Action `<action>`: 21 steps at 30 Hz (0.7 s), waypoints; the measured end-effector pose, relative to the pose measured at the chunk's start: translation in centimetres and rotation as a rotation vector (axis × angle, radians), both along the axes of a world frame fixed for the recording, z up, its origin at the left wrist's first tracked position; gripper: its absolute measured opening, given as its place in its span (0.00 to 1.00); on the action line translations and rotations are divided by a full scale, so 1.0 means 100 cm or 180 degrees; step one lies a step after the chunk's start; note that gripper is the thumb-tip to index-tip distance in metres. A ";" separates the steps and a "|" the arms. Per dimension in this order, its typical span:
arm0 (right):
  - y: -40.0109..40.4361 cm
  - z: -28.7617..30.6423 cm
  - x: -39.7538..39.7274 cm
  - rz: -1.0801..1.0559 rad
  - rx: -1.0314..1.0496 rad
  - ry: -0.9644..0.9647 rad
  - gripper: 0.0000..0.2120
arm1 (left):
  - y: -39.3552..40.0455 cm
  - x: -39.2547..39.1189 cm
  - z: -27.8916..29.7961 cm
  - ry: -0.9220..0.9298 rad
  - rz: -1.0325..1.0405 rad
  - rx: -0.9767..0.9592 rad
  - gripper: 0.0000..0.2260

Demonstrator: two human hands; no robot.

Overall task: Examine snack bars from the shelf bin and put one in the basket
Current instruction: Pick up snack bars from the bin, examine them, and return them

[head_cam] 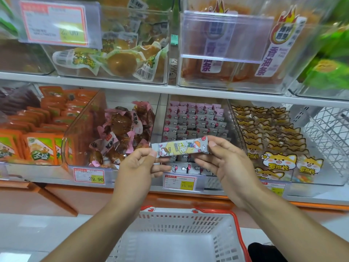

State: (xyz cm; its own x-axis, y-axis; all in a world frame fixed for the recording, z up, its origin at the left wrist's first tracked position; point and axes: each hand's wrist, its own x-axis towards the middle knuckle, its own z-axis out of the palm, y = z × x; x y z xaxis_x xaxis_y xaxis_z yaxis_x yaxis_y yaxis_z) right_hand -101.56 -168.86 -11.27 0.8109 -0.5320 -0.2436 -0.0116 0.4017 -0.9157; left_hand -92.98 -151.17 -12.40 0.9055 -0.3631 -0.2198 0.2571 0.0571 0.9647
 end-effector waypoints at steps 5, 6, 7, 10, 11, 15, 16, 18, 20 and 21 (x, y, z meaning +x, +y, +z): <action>0.001 -0.001 -0.004 0.0543 -0.0515 -0.0144 0.24 | 0.001 0.001 -0.002 -0.0045 -0.0074 -0.0058 0.06; 0.001 -0.001 -0.005 0.0635 -0.0632 -0.0172 0.24 | 0.002 0.001 -0.002 -0.0072 -0.0099 -0.0069 0.07; 0.002 0.000 -0.006 0.0690 -0.0731 -0.0198 0.23 | 0.002 0.002 -0.002 -0.0110 -0.0134 -0.0062 0.09; 0.005 0.002 -0.008 0.0716 -0.0936 -0.0218 0.17 | 0.004 0.002 -0.003 -0.0258 -0.0237 0.0090 0.14; 0.005 0.003 -0.008 0.0679 -0.0932 -0.0248 0.17 | 0.004 0.001 -0.003 -0.0274 -0.0261 0.0106 0.14; 0.006 0.005 -0.006 0.0466 -0.0555 -0.0408 0.18 | 0.002 -0.001 -0.002 -0.0275 -0.0318 0.0033 0.11; 0.006 0.006 -0.005 0.0409 -0.0457 -0.0384 0.20 | 0.002 -0.002 -0.003 -0.0313 -0.0349 0.0073 0.10; 0.005 0.006 -0.005 0.0255 -0.0358 -0.0266 0.20 | 0.002 -0.003 -0.003 -0.0349 -0.0396 0.0086 0.10; 0.004 0.006 -0.006 0.0162 -0.0384 -0.0165 0.18 | 0.002 -0.003 -0.003 -0.0352 -0.0409 0.0026 0.08; 0.005 0.005 -0.006 0.0170 -0.0404 -0.0152 0.17 | 0.002 -0.004 -0.003 -0.0375 -0.0423 0.0033 0.06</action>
State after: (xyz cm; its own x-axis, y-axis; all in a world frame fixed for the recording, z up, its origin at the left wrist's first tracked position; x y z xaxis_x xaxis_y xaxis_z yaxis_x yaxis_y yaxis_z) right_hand -102.17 -168.39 -10.72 0.8479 -0.5120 -0.1376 0.0149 0.2825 -0.9592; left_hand -93.33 -151.02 -12.72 0.8694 -0.4795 -0.1193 0.1468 0.0201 0.9890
